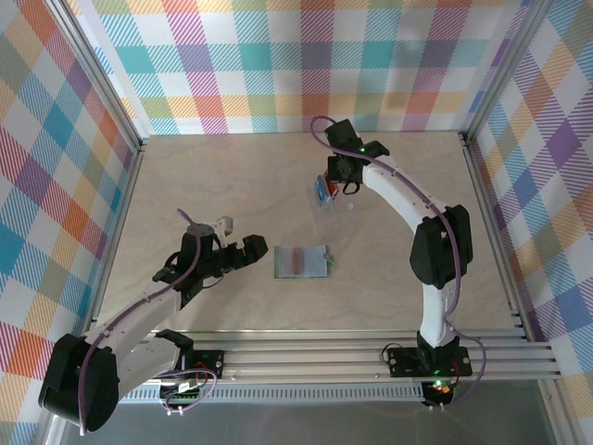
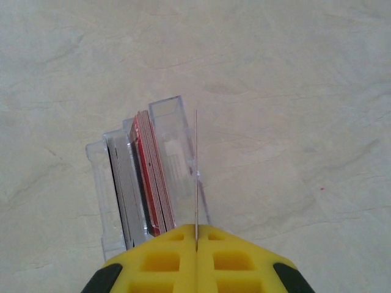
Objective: Put the credit cards into the card holder
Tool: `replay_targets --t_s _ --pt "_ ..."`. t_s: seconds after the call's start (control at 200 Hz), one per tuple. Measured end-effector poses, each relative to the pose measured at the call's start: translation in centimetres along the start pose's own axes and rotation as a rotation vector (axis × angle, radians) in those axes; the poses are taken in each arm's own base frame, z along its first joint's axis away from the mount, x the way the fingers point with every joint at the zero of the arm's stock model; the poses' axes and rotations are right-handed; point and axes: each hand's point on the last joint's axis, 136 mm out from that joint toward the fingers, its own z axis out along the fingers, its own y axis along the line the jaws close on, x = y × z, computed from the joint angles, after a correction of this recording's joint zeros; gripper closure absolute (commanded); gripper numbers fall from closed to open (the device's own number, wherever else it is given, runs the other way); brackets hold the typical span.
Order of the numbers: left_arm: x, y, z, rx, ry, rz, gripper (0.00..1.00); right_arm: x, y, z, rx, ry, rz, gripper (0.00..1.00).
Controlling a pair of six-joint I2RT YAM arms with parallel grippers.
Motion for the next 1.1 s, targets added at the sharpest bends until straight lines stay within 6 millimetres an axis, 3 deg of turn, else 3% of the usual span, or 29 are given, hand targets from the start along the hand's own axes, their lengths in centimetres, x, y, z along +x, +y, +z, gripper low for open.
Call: replay_targets --t_s 0.195,0.365,0.545,0.725,0.915,1.1 --pt "0.5 0.6 0.6 -0.012 0.029 -0.012 0.03 0.1 0.8 -3.8 0.065 -0.094 -0.052 0.99" --pt "1.6 0.8 1.5 -0.013 0.081 -0.017 0.14 2.5 1.9 -5.7 0.11 -0.131 -0.103 0.99" --pt "3.2 0.2 2.8 0.006 0.153 0.01 0.43 7.5 3.4 -5.4 0.1 -0.11 -0.171 0.99" --pt "4.5 -1.1 4.2 0.032 0.221 0.057 0.74 14.1 6.2 -5.3 -0.146 0.002 -0.2 1.0" --pt "5.1 -1.2 5.9 0.025 0.27 0.076 0.84 17.8 8.0 -6.4 -0.369 0.079 -0.151 1.0" --pt "5.6 -0.7 7.3 -0.001 0.307 0.069 0.89 21.5 9.2 -5.8 -0.493 0.177 -0.119 1.0"
